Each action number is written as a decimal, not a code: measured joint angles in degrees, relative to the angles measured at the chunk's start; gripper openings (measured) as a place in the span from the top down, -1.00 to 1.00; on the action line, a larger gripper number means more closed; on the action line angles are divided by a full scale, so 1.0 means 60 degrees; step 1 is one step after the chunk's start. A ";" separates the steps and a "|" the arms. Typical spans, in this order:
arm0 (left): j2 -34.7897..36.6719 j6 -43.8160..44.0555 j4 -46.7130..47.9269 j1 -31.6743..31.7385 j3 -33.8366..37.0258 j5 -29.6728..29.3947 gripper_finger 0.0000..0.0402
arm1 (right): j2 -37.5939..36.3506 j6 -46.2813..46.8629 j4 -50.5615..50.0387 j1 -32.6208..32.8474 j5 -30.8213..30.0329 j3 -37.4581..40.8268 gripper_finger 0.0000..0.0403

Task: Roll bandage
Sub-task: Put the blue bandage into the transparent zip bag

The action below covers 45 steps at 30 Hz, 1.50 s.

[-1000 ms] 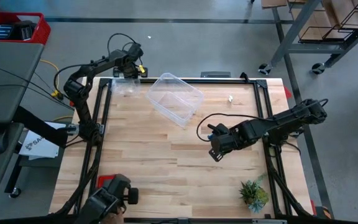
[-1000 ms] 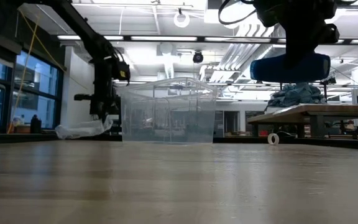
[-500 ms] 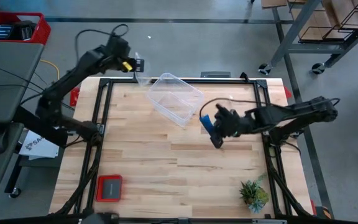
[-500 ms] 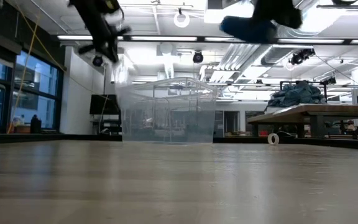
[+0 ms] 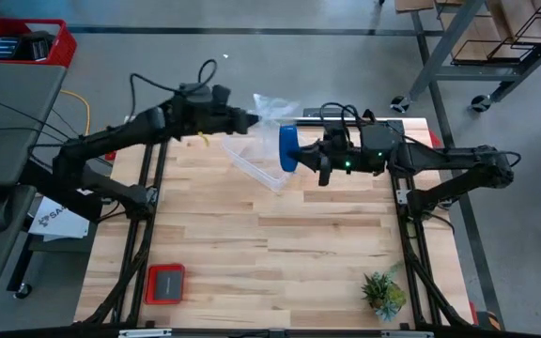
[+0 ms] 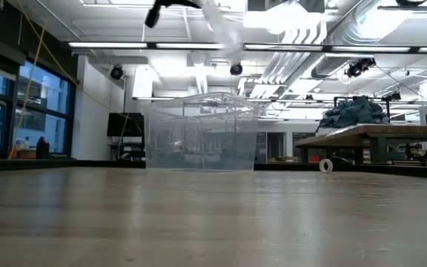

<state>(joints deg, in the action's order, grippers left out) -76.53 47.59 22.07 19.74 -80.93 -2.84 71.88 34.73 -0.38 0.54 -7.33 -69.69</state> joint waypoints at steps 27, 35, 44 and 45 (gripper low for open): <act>-0.1658 -0.3496 -0.4898 -0.2713 0.0015 -0.2942 1.00 | 0.0045 0.4459 -0.1402 0.1372 -0.1463 0.0000 0.97; -0.1662 -0.4633 -0.5071 -0.3427 0.0015 -0.3519 1.00 | 0.0091 0.4793 -0.1388 0.1380 -0.1676 0.0000 0.97; -0.1602 -0.4556 -0.4107 -0.3635 0.0011 -0.3980 1.00 | 0.0008 0.5003 -0.1441 0.1677 -0.1991 0.0003 0.97; -0.1541 -0.4552 -0.3936 -0.3635 0.0011 -0.3976 1.00 | -0.0055 0.5119 -0.1510 0.1723 -0.2074 0.0000 0.97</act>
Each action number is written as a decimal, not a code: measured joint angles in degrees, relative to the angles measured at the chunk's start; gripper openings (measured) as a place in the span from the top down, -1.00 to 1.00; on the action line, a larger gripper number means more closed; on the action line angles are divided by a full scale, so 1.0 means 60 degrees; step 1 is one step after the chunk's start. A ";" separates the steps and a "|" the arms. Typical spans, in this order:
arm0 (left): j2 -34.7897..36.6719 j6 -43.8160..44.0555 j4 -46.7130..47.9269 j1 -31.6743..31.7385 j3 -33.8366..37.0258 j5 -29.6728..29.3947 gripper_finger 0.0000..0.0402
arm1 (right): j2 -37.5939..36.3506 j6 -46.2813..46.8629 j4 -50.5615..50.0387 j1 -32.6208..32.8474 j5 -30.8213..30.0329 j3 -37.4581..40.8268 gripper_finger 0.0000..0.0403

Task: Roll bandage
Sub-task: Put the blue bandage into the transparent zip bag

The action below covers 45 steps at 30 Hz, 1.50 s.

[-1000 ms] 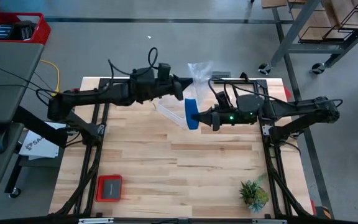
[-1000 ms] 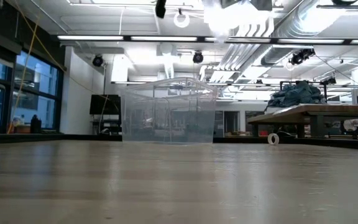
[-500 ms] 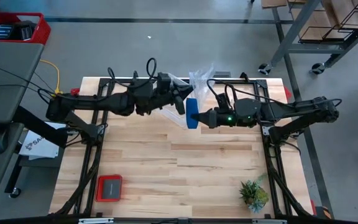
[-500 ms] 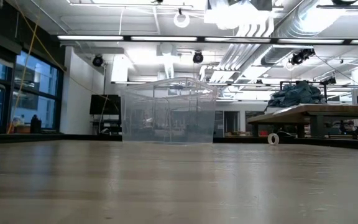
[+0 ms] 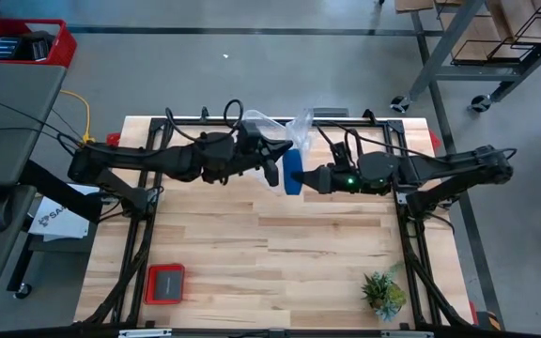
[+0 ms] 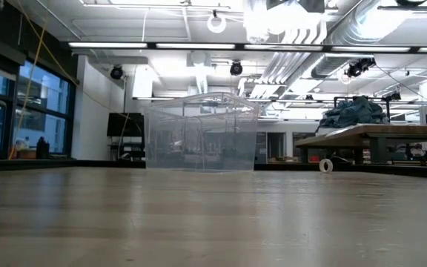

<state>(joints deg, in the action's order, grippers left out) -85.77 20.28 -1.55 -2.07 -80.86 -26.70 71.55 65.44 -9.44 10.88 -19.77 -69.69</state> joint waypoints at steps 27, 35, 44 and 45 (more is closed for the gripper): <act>-0.0079 0.2023 0.3034 -0.0758 0.0007 0.2891 1.00 | 0.0039 0.3068 -0.2392 0.0416 0.0633 0.0033 0.97; -0.0265 0.2869 0.3198 -0.1007 0.0004 0.4665 1.00 | 0.0472 0.5167 -0.2596 0.0926 0.1134 0.0040 0.95; -0.0554 0.3109 0.3185 -0.1164 -0.0004 0.5238 1.00 | 0.0600 0.6818 -0.2772 0.1359 0.1482 0.0040 0.65; -0.0571 0.3113 0.3199 -0.1177 -0.0004 0.5303 1.00 | 0.0600 0.7069 -0.2748 0.1351 0.1485 0.0040 0.59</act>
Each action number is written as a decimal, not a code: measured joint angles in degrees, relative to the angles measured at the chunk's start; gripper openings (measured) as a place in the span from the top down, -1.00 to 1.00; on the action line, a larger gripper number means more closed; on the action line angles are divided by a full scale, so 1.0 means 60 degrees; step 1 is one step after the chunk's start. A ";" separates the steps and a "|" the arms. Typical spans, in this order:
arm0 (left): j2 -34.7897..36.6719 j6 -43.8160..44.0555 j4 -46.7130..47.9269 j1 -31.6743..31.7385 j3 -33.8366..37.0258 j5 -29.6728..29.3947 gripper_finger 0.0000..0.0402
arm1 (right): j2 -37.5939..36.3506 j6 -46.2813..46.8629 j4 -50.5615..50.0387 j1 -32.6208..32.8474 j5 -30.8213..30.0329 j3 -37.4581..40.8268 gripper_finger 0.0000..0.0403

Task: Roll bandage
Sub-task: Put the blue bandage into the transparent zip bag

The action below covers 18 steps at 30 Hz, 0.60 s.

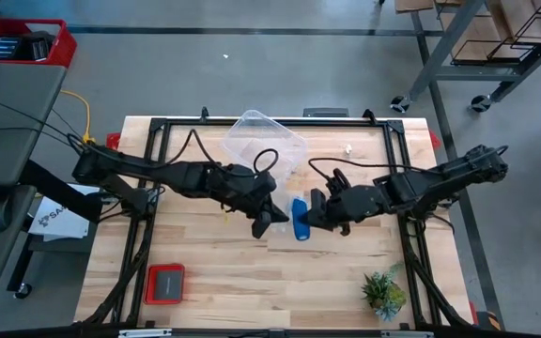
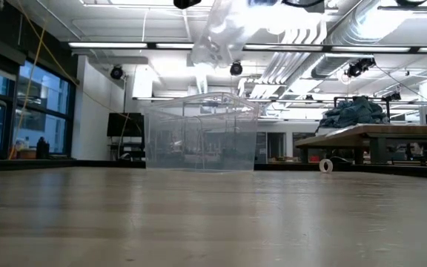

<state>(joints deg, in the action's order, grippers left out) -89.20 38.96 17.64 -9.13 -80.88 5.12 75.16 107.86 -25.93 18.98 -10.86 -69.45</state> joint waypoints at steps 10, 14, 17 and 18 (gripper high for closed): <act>-0.0013 0.0444 -0.0356 -0.0079 0.0000 0.0098 1.00 | -0.0004 0.0379 0.0557 -0.0230 0.0980 -0.0015 0.01; -0.0013 0.1214 -0.0832 0.0091 0.0000 0.0894 1.00 | -0.0134 -0.0518 0.1609 -0.0318 0.0856 -0.0015 -0.03; -0.0013 0.2202 -0.1255 0.0467 0.0000 0.2032 1.00 | -0.0523 -0.1629 0.2819 -0.0524 0.0832 -0.0019 -0.04; -0.0013 0.2532 -0.1392 0.0616 0.0000 0.2333 1.00 | -0.0688 -0.1982 0.3100 -0.0599 0.0825 -0.0022 -0.04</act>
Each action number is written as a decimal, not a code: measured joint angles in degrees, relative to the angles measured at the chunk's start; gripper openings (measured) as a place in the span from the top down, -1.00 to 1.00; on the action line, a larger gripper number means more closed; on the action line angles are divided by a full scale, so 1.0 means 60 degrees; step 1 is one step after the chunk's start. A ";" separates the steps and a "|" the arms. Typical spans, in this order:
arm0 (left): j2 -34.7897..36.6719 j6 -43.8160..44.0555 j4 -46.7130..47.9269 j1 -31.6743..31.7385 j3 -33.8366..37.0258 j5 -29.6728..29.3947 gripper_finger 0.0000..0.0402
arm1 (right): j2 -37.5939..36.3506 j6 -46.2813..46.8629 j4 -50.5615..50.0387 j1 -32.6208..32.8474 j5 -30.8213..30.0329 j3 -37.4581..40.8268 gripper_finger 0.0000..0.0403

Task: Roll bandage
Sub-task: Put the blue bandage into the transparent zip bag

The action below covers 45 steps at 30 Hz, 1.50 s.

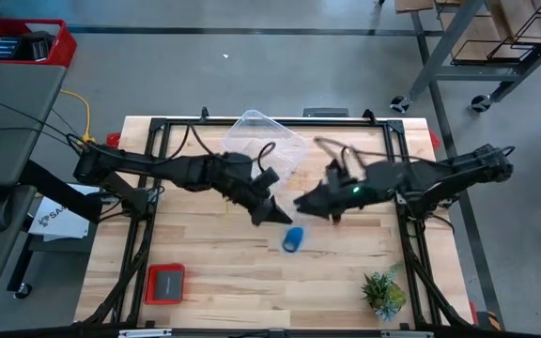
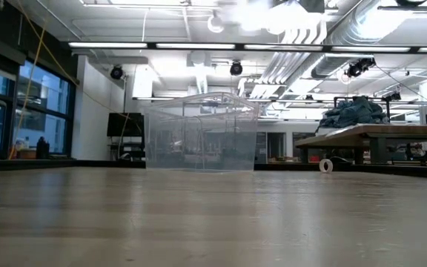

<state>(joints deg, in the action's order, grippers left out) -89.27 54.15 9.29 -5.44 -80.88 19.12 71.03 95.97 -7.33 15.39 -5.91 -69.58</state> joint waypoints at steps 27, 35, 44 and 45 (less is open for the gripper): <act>0.0044 0.2748 -0.3292 0.2404 0.0004 0.7218 1.00 | -0.1902 -1.2611 -0.1502 -0.0407 -0.1137 -0.0015 -0.04; 0.0036 0.1820 -0.3535 0.1803 0.0004 0.7298 1.00 | -0.0449 -1.3544 -0.0019 -0.0975 0.1366 -0.0011 -0.04; -0.0010 0.0835 -0.3483 0.1193 0.0004 0.6066 1.00 | 0.0131 -1.4073 0.1111 -0.1143 0.2801 -0.0007 -0.04; -0.0056 0.0750 -0.3459 0.1186 0.0004 0.5961 1.00 | 0.0134 -1.4076 0.1145 -0.1158 0.2915 -0.0007 -0.04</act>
<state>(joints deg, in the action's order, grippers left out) -89.61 58.65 -11.46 1.68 -80.86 54.88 71.83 11.51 -0.46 8.44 11.58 -69.63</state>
